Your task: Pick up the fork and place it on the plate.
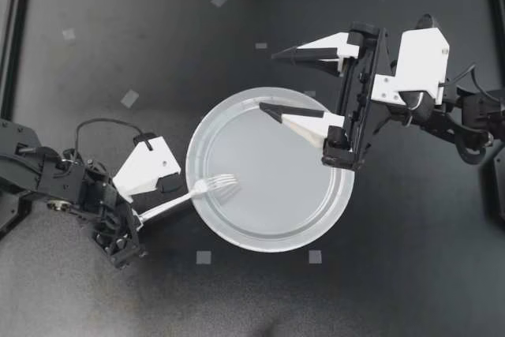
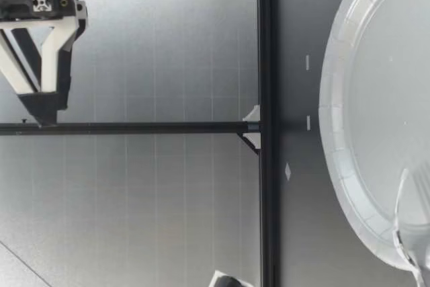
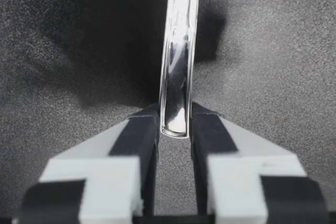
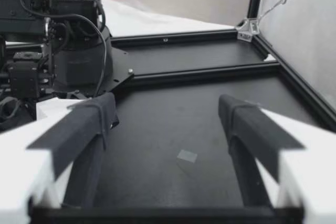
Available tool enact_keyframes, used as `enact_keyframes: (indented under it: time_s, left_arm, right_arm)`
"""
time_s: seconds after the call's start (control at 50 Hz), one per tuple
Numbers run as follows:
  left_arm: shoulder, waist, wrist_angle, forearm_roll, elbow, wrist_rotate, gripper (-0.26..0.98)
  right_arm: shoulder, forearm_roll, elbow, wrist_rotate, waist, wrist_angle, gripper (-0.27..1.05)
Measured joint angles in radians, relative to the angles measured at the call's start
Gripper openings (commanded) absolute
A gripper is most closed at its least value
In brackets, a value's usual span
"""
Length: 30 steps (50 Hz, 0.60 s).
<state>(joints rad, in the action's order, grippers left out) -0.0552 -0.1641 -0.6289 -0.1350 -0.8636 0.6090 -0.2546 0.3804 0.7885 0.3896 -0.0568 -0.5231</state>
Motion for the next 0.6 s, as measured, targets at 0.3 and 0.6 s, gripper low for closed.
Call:
enact_keyframes:
  time_s: [0.3, 0.6]
  left_arm:
    - [0.000, 0.000, -0.009, 0.000, 0.002, 0.000, -0.03]
    - [0.031, -0.002, -0.035, -0.003, 0.011, -0.008, -0.03]
  right_arm:
    - [0.003, 0.000, -0.002, 0.000, 0.000, -0.002, 0.75]
    - [0.003, 0.000, 0.000, 0.000, 0.000, -0.005, 0.75]
